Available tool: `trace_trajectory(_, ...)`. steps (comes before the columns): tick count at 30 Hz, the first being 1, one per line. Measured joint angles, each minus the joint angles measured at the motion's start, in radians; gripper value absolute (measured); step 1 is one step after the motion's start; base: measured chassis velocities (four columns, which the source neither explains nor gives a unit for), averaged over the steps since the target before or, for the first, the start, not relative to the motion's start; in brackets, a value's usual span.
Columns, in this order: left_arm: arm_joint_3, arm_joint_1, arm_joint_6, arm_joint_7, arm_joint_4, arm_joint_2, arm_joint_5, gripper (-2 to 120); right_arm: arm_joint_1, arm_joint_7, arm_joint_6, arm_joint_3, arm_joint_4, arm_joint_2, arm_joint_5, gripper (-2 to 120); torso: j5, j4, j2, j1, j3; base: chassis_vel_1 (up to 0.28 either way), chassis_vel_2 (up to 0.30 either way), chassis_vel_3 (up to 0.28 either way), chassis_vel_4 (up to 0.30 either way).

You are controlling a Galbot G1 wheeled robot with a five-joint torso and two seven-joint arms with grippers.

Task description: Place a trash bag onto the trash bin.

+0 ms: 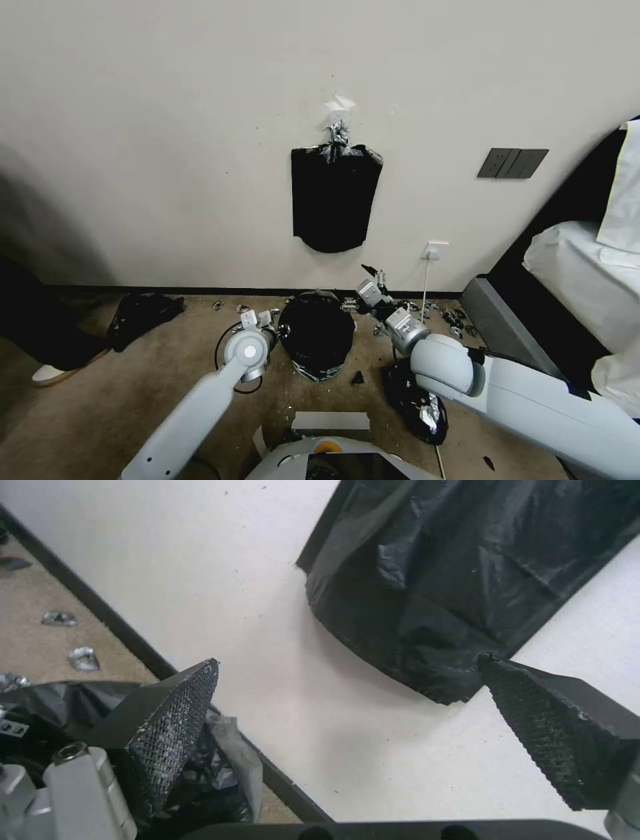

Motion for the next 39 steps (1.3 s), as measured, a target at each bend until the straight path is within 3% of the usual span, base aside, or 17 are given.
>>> trace_trajectory(2, -0.011, 0.015, -0.017, 0.034, -0.023, 0.008, 0.047, 79, -0.021, -0.004, 0.019, 0.031, -0.003, 0.007, 0.012, 99, 0.0001, 0.0000, 0.000, 0.000, 0.000, 0.000, 0.000, 0.000, 0.000)
trace_trajectory(4, -0.046, 0.073, -0.090, 0.148, -0.099, 0.043, 0.208, 91, -0.115, -0.017, 0.056, 0.147, -0.010, 0.031, 0.040, 100, 0.0000, 0.0003, 0.000, 0.000, 0.000, 0.000, 0.000, 0.000, 0.000)
trace_trajectory(5, -0.046, 0.073, -0.090, 0.148, -0.099, 0.043, 0.208, 91, -0.115, -0.017, 0.056, 0.147, -0.010, 0.031, 0.040, 100, 0.0000, 0.0003, 0.000, 0.000, 0.000, 0.000, 0.000, 0.000, 0.000)
trace_trajectory(6, -0.061, 0.098, -0.119, 0.188, -0.119, 0.055, 0.275, 94, -0.148, -0.021, 0.066, 0.185, -0.011, 0.041, 0.045, 100, 0.0005, 0.0001, 0.000, 0.000, 0.000, 0.000, 0.000, 0.000, 0.000)
trace_trajectory(7, -0.089, 0.146, -0.182, 0.260, -0.144, 0.072, 0.411, 98, -0.209, -0.026, 0.082, 0.264, -0.014, 0.061, 0.045, 100, 0.0003, 0.0005, 0.000, 0.000, 0.000, 0.000, 0.000, 0.000, 0.000)
trace_trajectory(9, -0.141, 0.209, -0.258, 0.331, -0.164, 0.075, 0.582, 99, -0.289, -0.031, 0.093, 0.352, -0.014, 0.098, 0.041, 100, 0.0000, 0.0002, 0.000, 0.000, 0.000, 0.000, 0.000, 0.000, 0.000)
trace_trajectory(10, -0.141, 0.209, -0.258, 0.331, -0.164, 0.075, 0.582, 99, -0.289, -0.031, 0.093, 0.352, -0.014, 0.098, 0.041, 100, 0.0000, 0.0002, 0.000, 0.000, 0.000, 0.000, 0.000, 0.000, 0.000)
trace_trajectory(12, -0.229, 0.283, -0.335, 0.378, -0.190, 0.041, 0.707, 100, -0.373, -0.018, 0.111, 0.435, -0.015, 0.163, 0.007, 100, 0.0001, 0.0003, 0.000, 0.000, 0.000, 0.000, 0.000, 0.000, 0.000)
trace_trajectory(17, -0.346, 0.372, -0.443, 0.433, -0.204, -0.015, 0.821, 100, -0.497, -0.020, 0.146, 0.534, -0.018, 0.264, -0.076, 100, 0.0003, 0.0001, 0.000, 0.000, 0.000, 0.000, 0.000, 0.000, 0.000)
trace_trajectory(20, -0.467, 0.473, -0.611, 0.528, -0.195, -0.094, 0.949, 100, -0.633, -0.068, 0.206, 0.653, -0.033, 0.386, -0.167, 100, 0.0003, -0.0001, 0.000, 0.000, 0.000, 0.000, 0.000, 0.000, 0.000)
trace_trajectory(21, -0.467, 0.473, -0.611, 0.528, -0.195, -0.094, 0.949, 100, -0.633, -0.068, 0.206, 0.653, -0.033, 0.386, -0.167, 100, 0.0003, -0.0001, 0.000, 0.000, 0.000, 0.000, 0.000, 0.000, 0.000)
trace_trajectory(24, -0.536, 0.549, -0.712, 0.653, -0.185, -0.158, 1.006, 100, -0.700, -0.140, 0.273, 0.736, -0.058, 0.472, -0.253, 100, 0.0002, 0.0004, 0.000, 0.000, 0.000, 0.000, 0.000, 0.000, 0.000)
trace_trajectory(25, -0.536, 0.549, -0.712, 0.653, -0.185, -0.158, 1.006, 100, -0.700, -0.140, 0.273, 0.736, -0.058, 0.472, -0.253, 100, 0.0002, 0.0004, 0.000, 0.000, 0.000, 0.000, 0.000, 0.000, 0.000)
trace_trajectory(28, -0.573, 0.586, -0.772, 0.752, -0.157, -0.226, 1.063, 100, -0.761, -0.231, 0.281, 0.790, -0.066, 0.555, -0.327, 100, -0.0002, 0.0000, 0.000, 0.000, 0.000, 0.000, 0.000, 0.000, 0.000)
trace_trajectory(39, -0.613, 0.609, -0.818, 0.874, -0.084, -0.388, 1.135, 100, -0.829, -0.326, 0.168, 0.838, -0.077, 0.712, -0.450, 100, 0.0001, 0.0002, 0.000, 0.000, 0.000, 0.000, 0.000, 0.000, 0.000)
